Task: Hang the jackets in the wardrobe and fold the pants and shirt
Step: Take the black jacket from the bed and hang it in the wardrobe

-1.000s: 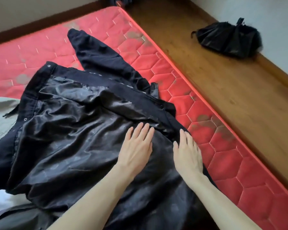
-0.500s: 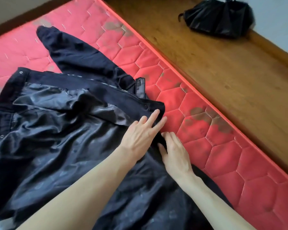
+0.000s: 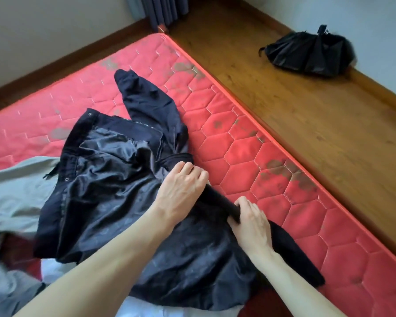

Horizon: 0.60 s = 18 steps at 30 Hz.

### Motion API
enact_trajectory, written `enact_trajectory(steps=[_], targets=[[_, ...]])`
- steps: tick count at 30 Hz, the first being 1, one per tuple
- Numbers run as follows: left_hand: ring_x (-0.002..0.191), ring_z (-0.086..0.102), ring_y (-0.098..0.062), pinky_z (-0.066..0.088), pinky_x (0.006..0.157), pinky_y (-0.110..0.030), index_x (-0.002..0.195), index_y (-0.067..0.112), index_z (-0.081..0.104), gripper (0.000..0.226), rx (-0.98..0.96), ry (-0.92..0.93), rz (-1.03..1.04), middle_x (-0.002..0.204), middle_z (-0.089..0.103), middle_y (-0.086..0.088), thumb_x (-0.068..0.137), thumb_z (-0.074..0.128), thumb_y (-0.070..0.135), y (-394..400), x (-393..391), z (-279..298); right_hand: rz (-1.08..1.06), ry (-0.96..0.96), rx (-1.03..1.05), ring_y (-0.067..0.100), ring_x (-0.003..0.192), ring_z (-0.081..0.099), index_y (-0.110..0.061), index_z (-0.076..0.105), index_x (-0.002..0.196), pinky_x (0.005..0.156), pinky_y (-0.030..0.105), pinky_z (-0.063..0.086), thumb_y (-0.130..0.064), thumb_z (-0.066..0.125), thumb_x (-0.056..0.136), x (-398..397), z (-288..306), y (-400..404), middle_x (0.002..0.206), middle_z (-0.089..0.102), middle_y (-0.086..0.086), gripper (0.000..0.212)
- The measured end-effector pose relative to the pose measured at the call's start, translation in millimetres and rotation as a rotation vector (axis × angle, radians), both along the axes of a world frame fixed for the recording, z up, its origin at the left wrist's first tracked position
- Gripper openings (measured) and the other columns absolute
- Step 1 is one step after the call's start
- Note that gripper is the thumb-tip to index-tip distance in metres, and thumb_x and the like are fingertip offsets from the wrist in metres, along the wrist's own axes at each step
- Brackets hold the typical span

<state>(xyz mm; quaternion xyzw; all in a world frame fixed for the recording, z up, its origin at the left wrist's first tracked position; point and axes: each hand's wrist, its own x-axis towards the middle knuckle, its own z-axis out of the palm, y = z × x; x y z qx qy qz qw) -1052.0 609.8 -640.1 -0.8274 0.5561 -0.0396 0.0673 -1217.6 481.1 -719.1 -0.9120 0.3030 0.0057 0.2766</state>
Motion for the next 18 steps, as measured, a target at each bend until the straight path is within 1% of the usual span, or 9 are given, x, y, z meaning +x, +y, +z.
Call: enact_trajectory(steps=[3, 5, 7, 9, 10, 12, 14, 16, 18], targets=[[0.075, 0.064, -0.025, 0.054, 0.074, -0.037, 0.091, 0.016, 0.066, 0.018, 0.032, -0.02, 0.09, 0.08, 0.063, -0.001, 0.077, 0.072, 0.007, 26.2, -10.3, 48.4, 0.054, 0.072, -0.027, 0.034, 0.079, 0.067, -0.02, 0.056, 0.095, 0.066, 0.038, 0.038, -0.019, 0.072, 0.093, -19.3, 28.1, -3.2, 0.077, 0.067, 0.0, 0.016], [0.086, 0.064, -0.027, 0.052, 0.083, -0.039, 0.103, 0.016, 0.064, 0.018, 0.069, 0.001, 0.182, 0.09, 0.064, -0.002, 0.087, 0.063, 0.008, 46.1, -19.0, 83.9, 0.07, 0.122, -0.022, 0.04, 0.081, 0.069, -0.021, 0.058, 0.098, 0.064, 0.038, 0.036, -0.022, 0.061, 0.1, -30.9, 56.1, -10.5, 0.076, 0.069, 0.006, 0.004], [0.1, 0.061, -0.029, 0.047, 0.094, -0.041, 0.117, 0.013, 0.058, 0.024, 0.066, 0.05, 0.279, 0.104, 0.062, -0.005, 0.094, 0.054, 0.007, 66.0, -32.3, 113.9, 0.123, 0.152, -0.038, 0.042, 0.086, 0.069, -0.021, 0.062, 0.104, 0.065, 0.04, 0.036, -0.021, 0.055, 0.102, -36.8, 88.5, -16.7, 0.081, 0.072, 0.012, 0.007], [0.106, 0.058, -0.03, 0.044, 0.1, -0.041, 0.123, 0.012, 0.055, 0.03, 0.04, 0.089, 0.358, 0.111, 0.059, -0.005, 0.094, 0.051, 0.006, 82.0, -51.7, 150.5, 0.156, 0.137, -0.055, 0.043, 0.088, 0.069, -0.022, 0.066, 0.109, 0.066, 0.04, 0.036, -0.017, 0.054, 0.102, -36.8, 129.7, -18.8, 0.085, 0.074, 0.014, 0.015], [0.107, 0.057, -0.03, 0.043, 0.101, -0.041, 0.124, 0.012, 0.055, 0.032, 0.021, 0.099, 0.394, 0.112, 0.058, -0.005, 0.093, 0.054, 0.007, 88.3, -63.1, 169.1, 0.15, 0.115, -0.05, 0.043, 0.088, 0.069, -0.023, 0.068, 0.11, 0.066, 0.039, 0.037, -0.013, 0.054, 0.101, -36.4, 151.5, -18.4, 0.086, 0.074, 0.014, 0.019], [0.107, 0.058, -0.029, 0.045, 0.101, -0.04, 0.127, 0.011, 0.056, 0.044, -0.025, 0.138, 0.466, 0.113, 0.06, -0.005, 0.086, 0.07, 0.013, 99.5, -84.6, 208.7, 0.121, 0.069, -0.021, 0.044, 0.087, 0.069, -0.025, 0.07, 0.11, 0.067, 0.04, 0.041, -0.008, 0.054, 0.097, -35.0, 195.1, -16.4, 0.086, 0.074, 0.015, 0.027], [0.106, 0.06, -0.031, 0.047, 0.098, -0.041, 0.128, 0.008, 0.057, 0.057, -0.059, 0.172, 0.536, 0.114, 0.061, -0.007, 0.077, 0.081, 0.015, 111.5, -103.6, 247.6, 0.068, 0.013, 0.021, 0.045, 0.085, 0.068, -0.026, 0.072, 0.11, 0.066, 0.04, 0.042, -0.005, 0.054, 0.094, -34.6, 236.5, -11.6, 0.086, 0.074, 0.015, 0.032], [0.097, 0.065, -0.034, 0.053, 0.088, -0.043, 0.121, 0.005, 0.063, 0.06, -0.124, 0.158, 0.582, 0.106, 0.065, -0.01, 0.066, 0.087, 0.01, 123.4, -119.3, 283.2, 0.007, -0.056, 0.068, 0.043, 0.085, 0.068, -0.027, 0.073, 0.11, 0.065, 0.037, 0.04, -0.002, 0.054, 0.09, -36.1, 274.2, -1.7, 0.088, 0.075, 0.015, 0.037], [0.086, 0.067, -0.037, 0.056, 0.079, -0.044, 0.112, 0.003, 0.067, 0.058, -0.197, 0.132, 0.608, 0.097, 0.066, -0.012, 0.058, 0.086, 0.001, 133.8, -132.1, 314.8, -0.037, -0.133, 0.114, 0.039, 0.086, 0.069, -0.026, 0.075, 0.111, 0.066, 0.034, 0.039, -0.001, 0.054, 0.088, -38.0, 306.4, 7.6, 0.091, 0.077, 0.013, 0.04]])
